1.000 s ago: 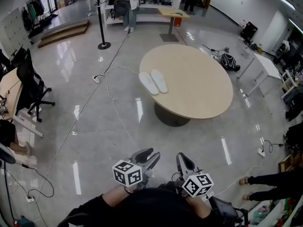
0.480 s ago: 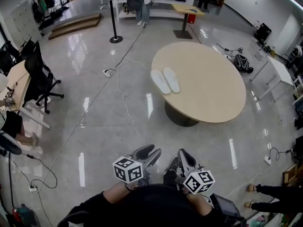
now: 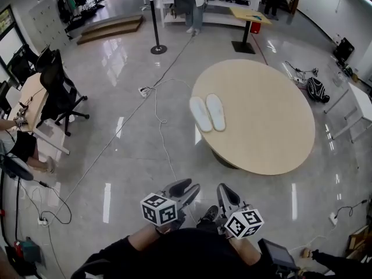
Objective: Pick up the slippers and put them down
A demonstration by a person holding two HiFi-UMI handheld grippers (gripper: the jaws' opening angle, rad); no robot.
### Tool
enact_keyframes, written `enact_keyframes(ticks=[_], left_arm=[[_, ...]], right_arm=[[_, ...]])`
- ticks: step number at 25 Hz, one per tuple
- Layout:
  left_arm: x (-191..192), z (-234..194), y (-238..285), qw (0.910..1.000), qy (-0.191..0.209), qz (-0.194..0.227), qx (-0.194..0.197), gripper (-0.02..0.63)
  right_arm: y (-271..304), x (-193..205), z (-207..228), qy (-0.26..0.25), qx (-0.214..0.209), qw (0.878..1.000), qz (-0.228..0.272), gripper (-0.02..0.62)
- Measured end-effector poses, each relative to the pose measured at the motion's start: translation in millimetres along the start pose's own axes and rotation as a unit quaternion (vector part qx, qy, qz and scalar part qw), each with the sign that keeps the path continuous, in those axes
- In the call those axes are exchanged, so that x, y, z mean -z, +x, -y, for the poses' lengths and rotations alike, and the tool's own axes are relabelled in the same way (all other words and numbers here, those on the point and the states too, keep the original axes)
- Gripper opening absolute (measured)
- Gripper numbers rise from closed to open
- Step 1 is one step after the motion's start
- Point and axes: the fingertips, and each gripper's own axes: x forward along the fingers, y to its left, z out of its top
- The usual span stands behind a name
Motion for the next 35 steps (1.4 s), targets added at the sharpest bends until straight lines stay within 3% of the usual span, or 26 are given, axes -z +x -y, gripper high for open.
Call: enact_keyframes(ticks=[7, 17, 35], left_arm=[[-15, 11, 70, 0.9999, -0.006, -0.003, -0.016, 0.179], [-30, 38, 150, 0.9996, -0.001, 0.017, -0.021, 0.179], [-53, 6, 207, 0.998, -0.026, 0.029, -0.049, 0.179]], right_arm=[[13, -33, 63, 0.012, -0.018, 1.0, -0.017, 0.017], [6, -85, 143, 0.008, -0.019, 1.0, -0.001, 0.017], [47, -106, 205, 0.028, -0.021, 0.999, -0.016, 0.016]])
